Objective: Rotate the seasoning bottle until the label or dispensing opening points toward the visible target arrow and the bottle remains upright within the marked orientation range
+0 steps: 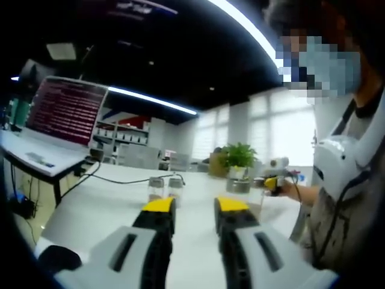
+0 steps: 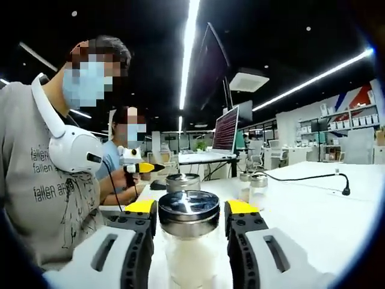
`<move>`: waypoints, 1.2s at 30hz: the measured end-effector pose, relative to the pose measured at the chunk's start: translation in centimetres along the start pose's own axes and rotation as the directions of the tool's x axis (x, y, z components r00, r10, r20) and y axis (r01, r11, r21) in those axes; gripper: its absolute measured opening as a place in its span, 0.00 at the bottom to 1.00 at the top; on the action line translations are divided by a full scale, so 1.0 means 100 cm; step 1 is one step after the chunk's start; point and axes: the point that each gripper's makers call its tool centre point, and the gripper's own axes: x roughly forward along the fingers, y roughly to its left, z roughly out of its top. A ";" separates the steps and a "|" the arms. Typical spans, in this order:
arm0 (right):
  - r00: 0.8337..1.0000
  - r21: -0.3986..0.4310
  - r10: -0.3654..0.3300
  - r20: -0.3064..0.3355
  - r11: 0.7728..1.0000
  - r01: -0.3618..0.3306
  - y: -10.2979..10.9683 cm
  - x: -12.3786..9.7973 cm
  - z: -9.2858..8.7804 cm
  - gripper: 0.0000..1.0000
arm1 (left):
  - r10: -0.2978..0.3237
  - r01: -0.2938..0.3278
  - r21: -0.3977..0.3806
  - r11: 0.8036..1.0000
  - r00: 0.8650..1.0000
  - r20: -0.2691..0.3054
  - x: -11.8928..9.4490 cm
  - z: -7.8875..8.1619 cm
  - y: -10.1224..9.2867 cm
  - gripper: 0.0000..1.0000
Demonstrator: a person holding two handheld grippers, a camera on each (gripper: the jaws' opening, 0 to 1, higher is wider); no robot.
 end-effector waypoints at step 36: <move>0.644 0.131 -0.654 0.396 0.735 0.665 -0.082 -0.146 0.078 0.27 | 0.019 -0.011 0.162 0.987 0.999 -0.046 0.091 0.048 0.027 0.31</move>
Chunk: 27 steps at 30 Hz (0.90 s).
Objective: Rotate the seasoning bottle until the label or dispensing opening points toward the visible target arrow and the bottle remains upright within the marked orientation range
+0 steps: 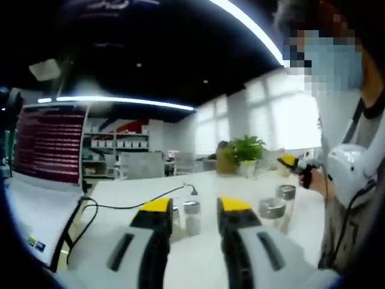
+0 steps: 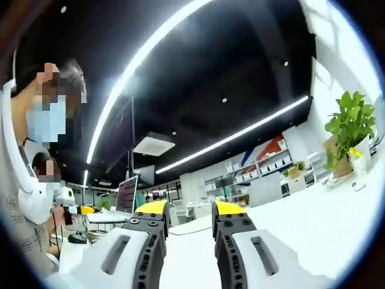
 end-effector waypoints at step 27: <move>0.970 -0.054 -0.135 -0.204 0.991 0.126 -0.030 -0.003 -0.049 0.28 | -0.008 0.023 0.094 0.995 0.987 -0.159 0.098 -0.038 -0.014 0.39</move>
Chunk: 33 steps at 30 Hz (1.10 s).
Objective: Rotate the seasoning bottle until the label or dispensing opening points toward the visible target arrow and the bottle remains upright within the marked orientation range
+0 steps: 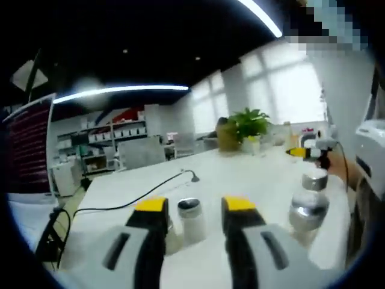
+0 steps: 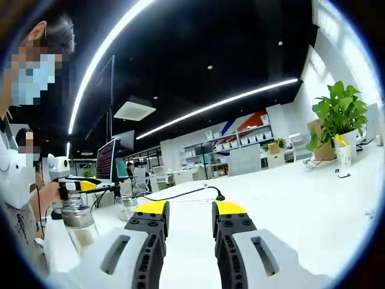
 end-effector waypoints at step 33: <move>0.999 0.022 -0.032 0.015 0.999 0.031 -0.013 -0.029 -0.001 0.26 | -0.285 0.411 0.188 0.892 0.835 -0.471 0.084 -0.026 -0.003 0.41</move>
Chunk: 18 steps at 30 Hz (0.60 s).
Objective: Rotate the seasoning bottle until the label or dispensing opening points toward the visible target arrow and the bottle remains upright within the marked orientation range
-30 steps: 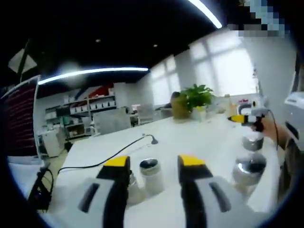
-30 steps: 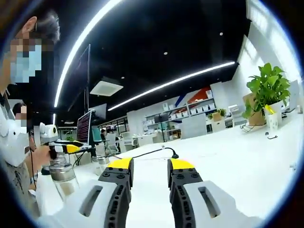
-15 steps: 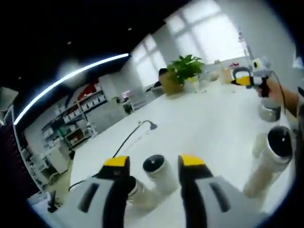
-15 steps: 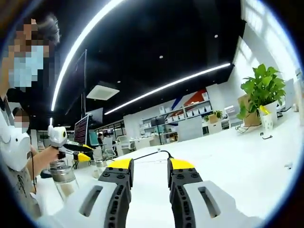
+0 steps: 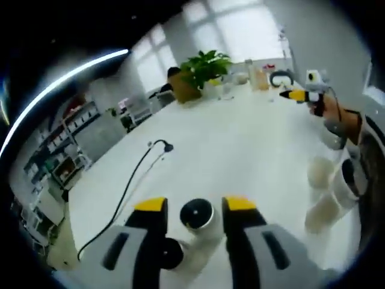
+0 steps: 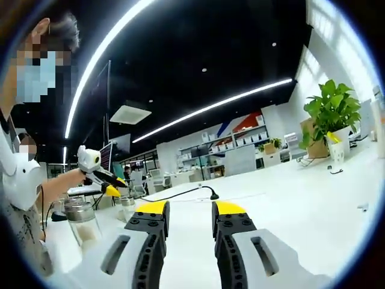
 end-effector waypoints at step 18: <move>0.999 0.026 0.046 0.002 0.999 -0.046 0.010 0.004 -0.006 0.23 | -0.170 0.190 0.061 0.980 0.955 -0.243 0.027 -0.022 0.001 0.44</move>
